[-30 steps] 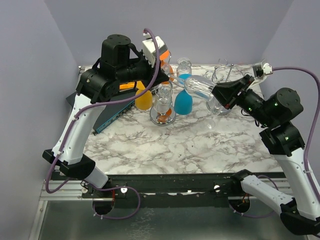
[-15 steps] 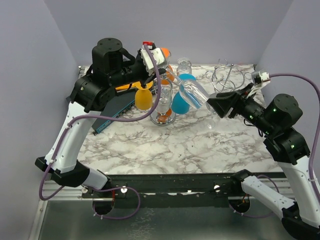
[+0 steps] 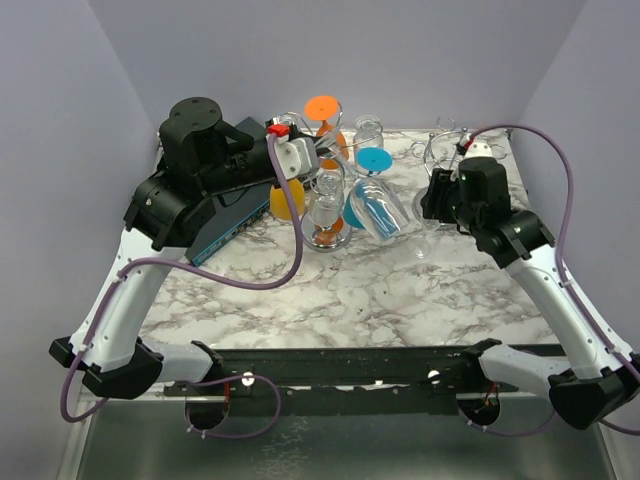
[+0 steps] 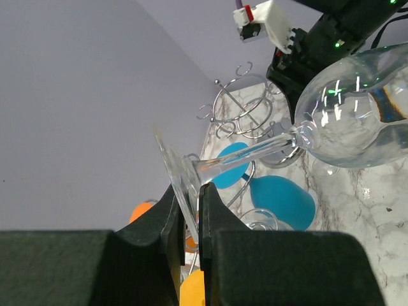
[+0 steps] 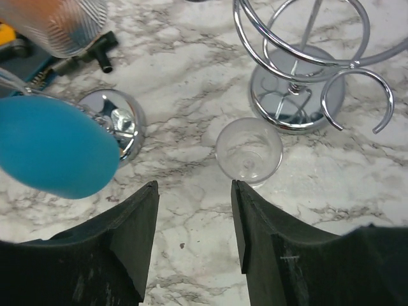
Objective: Place the wine glass upside down on the wine glass rack
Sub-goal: Adjust the wine glass at the center of the board.
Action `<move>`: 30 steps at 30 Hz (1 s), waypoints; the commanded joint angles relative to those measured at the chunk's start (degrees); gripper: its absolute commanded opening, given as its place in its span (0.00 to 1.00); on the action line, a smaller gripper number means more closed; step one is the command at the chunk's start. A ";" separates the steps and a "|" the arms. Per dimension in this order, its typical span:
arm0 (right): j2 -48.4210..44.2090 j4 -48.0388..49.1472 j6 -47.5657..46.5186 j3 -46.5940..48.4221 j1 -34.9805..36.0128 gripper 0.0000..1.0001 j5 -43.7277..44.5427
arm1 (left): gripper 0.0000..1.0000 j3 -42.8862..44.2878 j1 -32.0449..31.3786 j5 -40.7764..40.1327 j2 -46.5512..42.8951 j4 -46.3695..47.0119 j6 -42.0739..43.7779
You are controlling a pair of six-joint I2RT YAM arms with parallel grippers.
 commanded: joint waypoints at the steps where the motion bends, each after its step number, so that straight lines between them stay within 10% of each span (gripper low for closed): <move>1: 1.34 0.48 -0.79 -0.15 -0.84 0.54 7.89 | 0.00 -1.67 -0.35 3.57 -2.30 3.61 0.86; 30: 9.20 10.02 -2.23 -7.42 -10.98 0.40 2.88 | 0.00 -6.27 -0.53 4.06 -5.51 3.62 2.09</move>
